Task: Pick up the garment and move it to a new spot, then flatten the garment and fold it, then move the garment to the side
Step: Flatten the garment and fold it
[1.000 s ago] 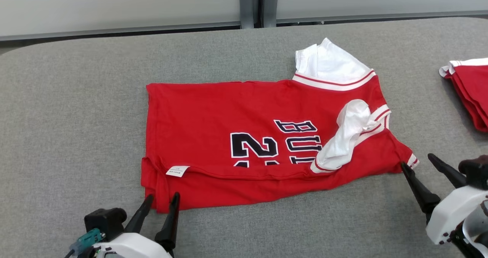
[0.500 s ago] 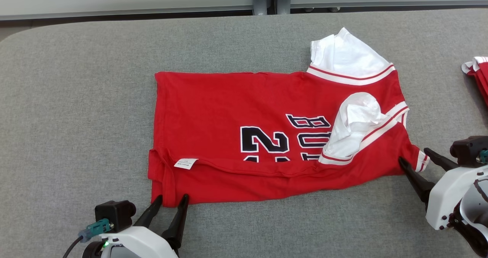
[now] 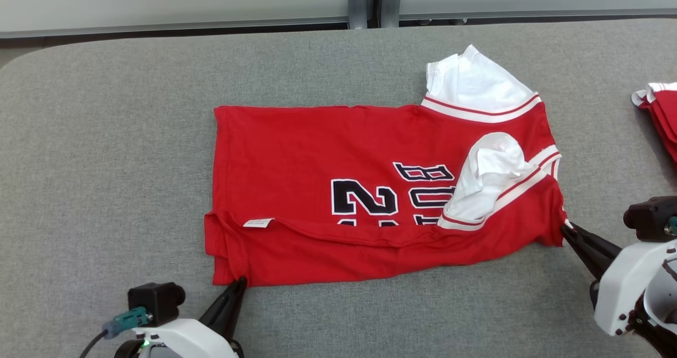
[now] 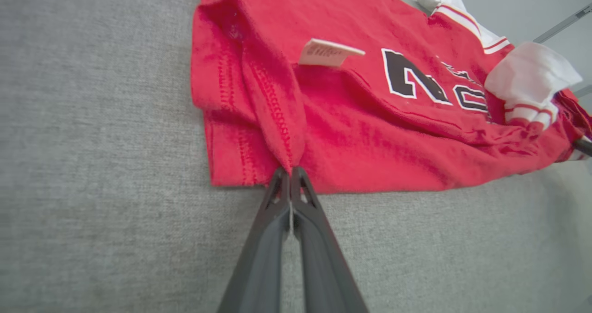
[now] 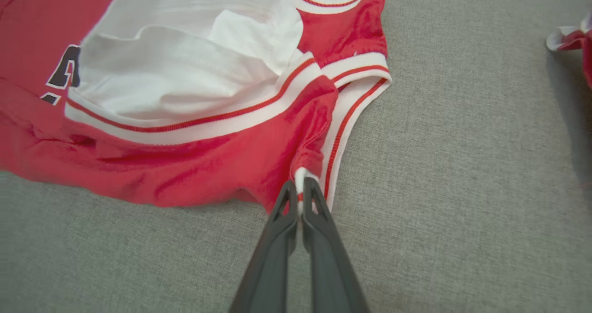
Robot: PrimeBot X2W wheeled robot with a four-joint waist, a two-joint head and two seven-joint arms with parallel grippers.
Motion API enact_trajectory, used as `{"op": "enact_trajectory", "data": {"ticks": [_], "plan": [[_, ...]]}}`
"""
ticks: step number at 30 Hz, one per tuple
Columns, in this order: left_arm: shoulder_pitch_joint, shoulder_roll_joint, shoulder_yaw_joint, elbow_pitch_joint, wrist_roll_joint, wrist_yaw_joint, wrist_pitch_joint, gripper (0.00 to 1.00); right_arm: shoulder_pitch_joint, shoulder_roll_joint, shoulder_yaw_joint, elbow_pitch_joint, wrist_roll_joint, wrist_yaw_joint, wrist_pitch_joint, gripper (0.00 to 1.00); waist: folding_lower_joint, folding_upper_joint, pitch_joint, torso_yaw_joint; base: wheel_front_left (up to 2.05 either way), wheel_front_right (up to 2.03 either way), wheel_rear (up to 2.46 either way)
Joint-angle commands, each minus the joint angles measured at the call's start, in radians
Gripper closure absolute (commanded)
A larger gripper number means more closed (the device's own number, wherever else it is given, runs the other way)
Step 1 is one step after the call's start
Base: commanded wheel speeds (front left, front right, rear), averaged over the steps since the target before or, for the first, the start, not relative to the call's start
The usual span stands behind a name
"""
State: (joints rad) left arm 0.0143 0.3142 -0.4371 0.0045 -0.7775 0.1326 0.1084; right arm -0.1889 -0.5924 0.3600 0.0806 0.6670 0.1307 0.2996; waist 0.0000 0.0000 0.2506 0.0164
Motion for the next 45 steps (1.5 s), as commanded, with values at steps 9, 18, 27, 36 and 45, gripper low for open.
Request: {"op": "enact_trajectory", "data": {"ticks": [9,18,27,36,45], "plan": [[0.129,0.061,0.058,-0.104,-0.056,-0.012,-0.030,1.00,0.119,-0.141,0.039,-0.119,0.105,0.000,-0.009,1.00,0.0000,0.0000,-0.072,0.001,0.00,0.00,0.00],[0.293,0.058,0.090,-0.119,-0.127,-0.007,-0.065,1.00,0.286,-0.232,-0.028,-0.096,0.183,0.000,0.006,1.00,0.0000,0.0000,-0.130,-0.008,0.00,0.00,0.00],[0.334,0.062,0.040,-0.092,-0.152,-0.022,-0.005,0.93,0.382,-0.230,-0.009,-0.049,0.185,0.000,0.042,1.00,0.0000,0.0000,-0.120,-0.003,0.00,0.00,0.00],[0.360,0.082,0.060,-0.120,-0.154,0.004,-0.004,0.00,0.390,-0.226,-0.099,-0.009,0.144,0.000,0.069,0.00,0.0000,0.0000,-0.105,-0.017,0.00,0.00,0.00],[0.127,0.216,0.159,-0.281,-0.089,0.031,0.059,0.00,0.157,-0.207,-0.303,-0.166,0.077,0.000,0.177,0.00,0.0000,0.0000,0.044,-0.009,0.00,0.00,0.00]]}}
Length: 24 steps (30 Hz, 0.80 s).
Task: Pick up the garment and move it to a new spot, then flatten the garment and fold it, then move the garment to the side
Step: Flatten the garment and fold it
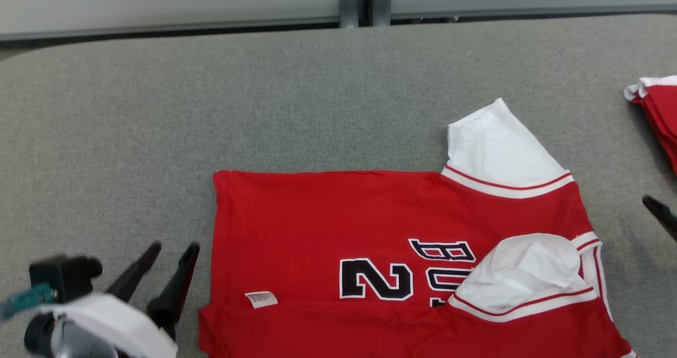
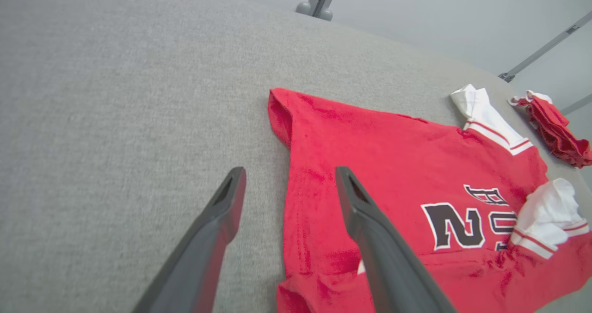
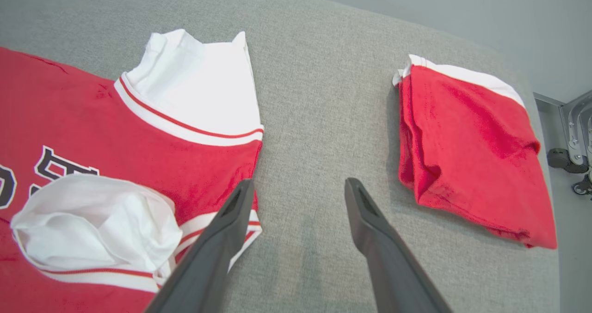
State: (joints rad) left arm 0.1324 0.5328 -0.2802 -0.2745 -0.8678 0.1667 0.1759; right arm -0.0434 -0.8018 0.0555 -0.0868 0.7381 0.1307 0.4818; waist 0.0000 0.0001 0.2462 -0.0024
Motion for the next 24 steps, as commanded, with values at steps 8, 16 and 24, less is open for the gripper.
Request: {"op": "enact_trajectory", "data": {"ticks": [8,16,24], "plan": [[-0.451,-0.010,-0.081,0.191,0.048,-0.069,0.163,0.00,-0.439,0.141,0.125,0.099,-0.123,0.000,0.197,0.00,0.0000,-0.0001,0.225,0.063,0.00,0.00,0.00],[-0.642,-0.039,-0.175,0.346,0.076,-0.158,0.249,0.00,-0.665,0.207,0.224,0.264,-0.175,0.000,0.291,0.00,0.0000,-0.0001,0.272,0.105,0.00,0.00,0.00],[-0.680,-0.073,-0.213,0.394,0.041,-0.215,0.276,0.00,-0.704,0.219,0.310,0.315,-0.118,0.000,0.318,0.40,0.0000,-0.0001,0.276,0.109,0.00,0.00,0.00]]}}
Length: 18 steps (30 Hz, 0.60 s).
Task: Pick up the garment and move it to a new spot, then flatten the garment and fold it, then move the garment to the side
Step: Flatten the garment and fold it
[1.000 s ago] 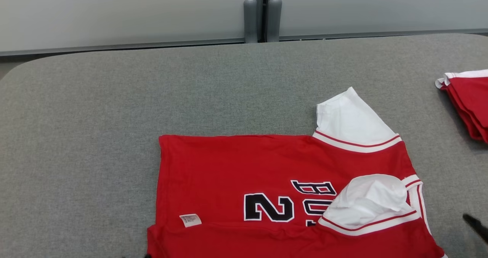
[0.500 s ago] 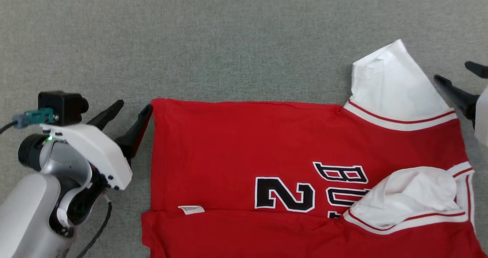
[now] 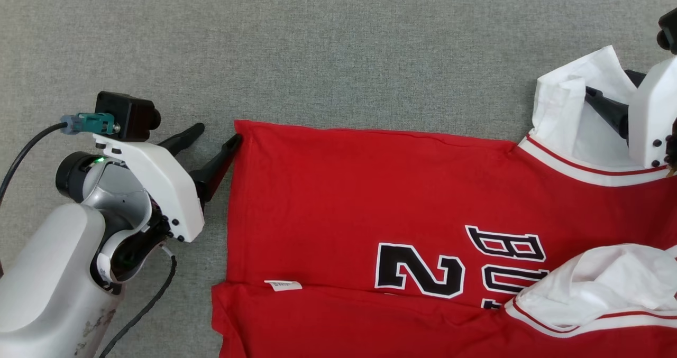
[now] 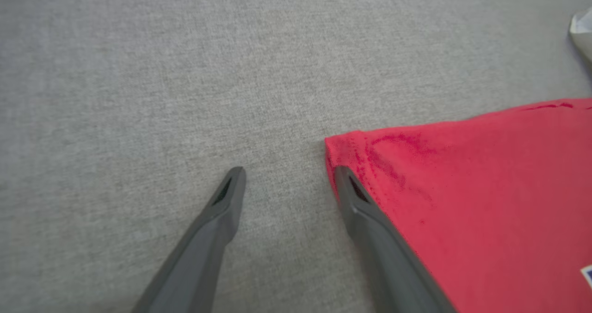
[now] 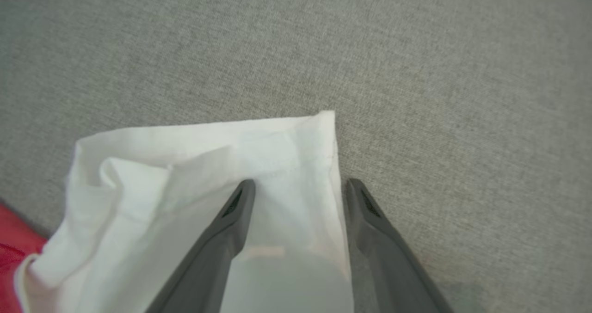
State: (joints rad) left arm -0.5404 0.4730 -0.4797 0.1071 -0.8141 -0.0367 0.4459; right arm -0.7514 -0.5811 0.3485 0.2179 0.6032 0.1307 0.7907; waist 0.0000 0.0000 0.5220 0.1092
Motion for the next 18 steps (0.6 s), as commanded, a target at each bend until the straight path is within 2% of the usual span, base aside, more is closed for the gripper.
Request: {"op": "enact_trajectory", "data": {"ticks": [1,2,3,4,5,12,18], "plan": [[-0.011,-0.021,-0.013,0.015,-0.020,-0.020,0.000,0.00,0.006,0.005,0.024,0.013,0.044,0.000,0.018,0.90,0.0000,0.0000,0.000,-0.005,0.00,0.00,0.00],[-0.015,-0.027,-0.015,0.016,-0.027,-0.027,-0.003,0.62,0.007,0.007,0.036,0.010,0.067,0.000,0.027,1.00,0.0000,0.0000,-0.001,-0.007,0.00,0.00,0.00],[-0.016,-0.030,-0.017,0.018,-0.034,-0.033,-0.003,0.87,0.002,0.003,0.041,0.003,0.077,0.000,0.021,1.00,0.0000,0.0000,-0.001,-0.010,0.00,0.00,0.00],[-0.017,-0.031,-0.019,0.018,-0.039,-0.040,-0.003,0.98,-0.006,-0.004,0.040,0.001,0.082,0.000,0.012,1.00,0.0000,0.0000,0.000,-0.012,0.00,0.00,0.00],[-0.019,-0.031,-0.024,0.016,-0.044,-0.047,0.000,1.00,-0.013,-0.010,0.044,0.001,0.088,0.000,0.010,1.00,0.0000,0.0000,0.001,-0.015,0.00,0.00,0.00],[-0.018,-0.025,-0.036,0.013,-0.065,-0.065,0.008,1.00,-0.039,-0.031,0.073,-0.003,0.120,0.000,-0.009,1.00,0.0000,0.0000,-0.008,-0.023,0.00,0.00,0.00],[-0.017,-0.022,-0.024,0.025,-0.051,-0.061,-0.032,1.00,-0.064,-0.036,0.107,-0.009,0.145,0.000,-0.087,1.00,0.0000,0.0000,-0.029,-0.031,0.00,0.00,0.00]]}}
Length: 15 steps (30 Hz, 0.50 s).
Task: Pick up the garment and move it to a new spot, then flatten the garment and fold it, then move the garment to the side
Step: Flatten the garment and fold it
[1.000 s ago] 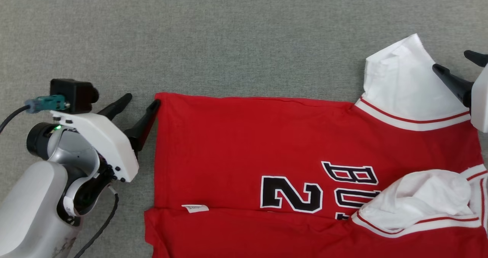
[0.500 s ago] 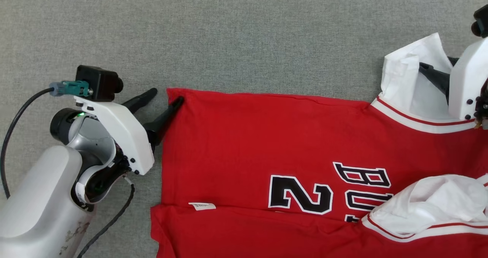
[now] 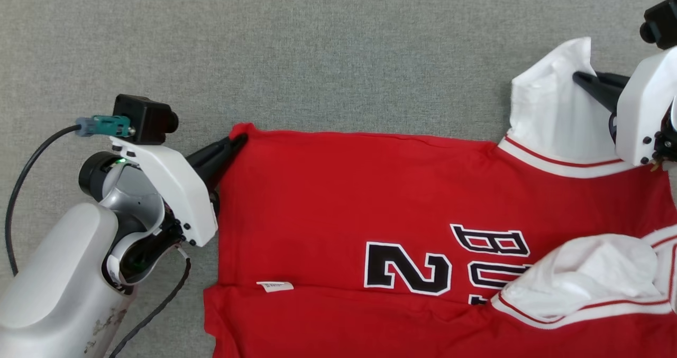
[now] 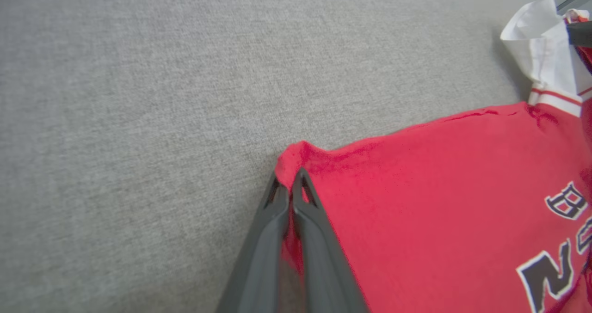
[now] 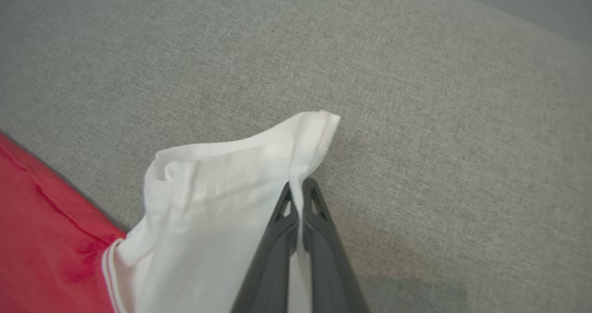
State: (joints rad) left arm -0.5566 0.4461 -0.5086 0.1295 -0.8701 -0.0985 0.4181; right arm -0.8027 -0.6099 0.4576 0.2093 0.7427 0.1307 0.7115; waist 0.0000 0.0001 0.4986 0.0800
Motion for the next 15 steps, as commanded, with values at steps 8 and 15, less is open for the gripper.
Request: {"op": "enact_trajectory", "data": {"ticks": [8,15], "plan": [[0.030,-0.001,0.043,0.013,0.025,0.029,-0.105,1.00,-0.017,-0.036,0.022,0.004,0.034,0.000,-0.178,1.00,0.0000,-0.0001,-0.086,-0.016,0.00,0.00,0.00],[0.187,0.002,0.057,-0.074,-0.011,0.050,-0.169,1.00,0.172,-0.114,-0.004,-0.115,0.086,0.000,-0.317,1.00,0.0000,-0.0001,-0.195,-0.039,0.00,0.00,0.00]]}}
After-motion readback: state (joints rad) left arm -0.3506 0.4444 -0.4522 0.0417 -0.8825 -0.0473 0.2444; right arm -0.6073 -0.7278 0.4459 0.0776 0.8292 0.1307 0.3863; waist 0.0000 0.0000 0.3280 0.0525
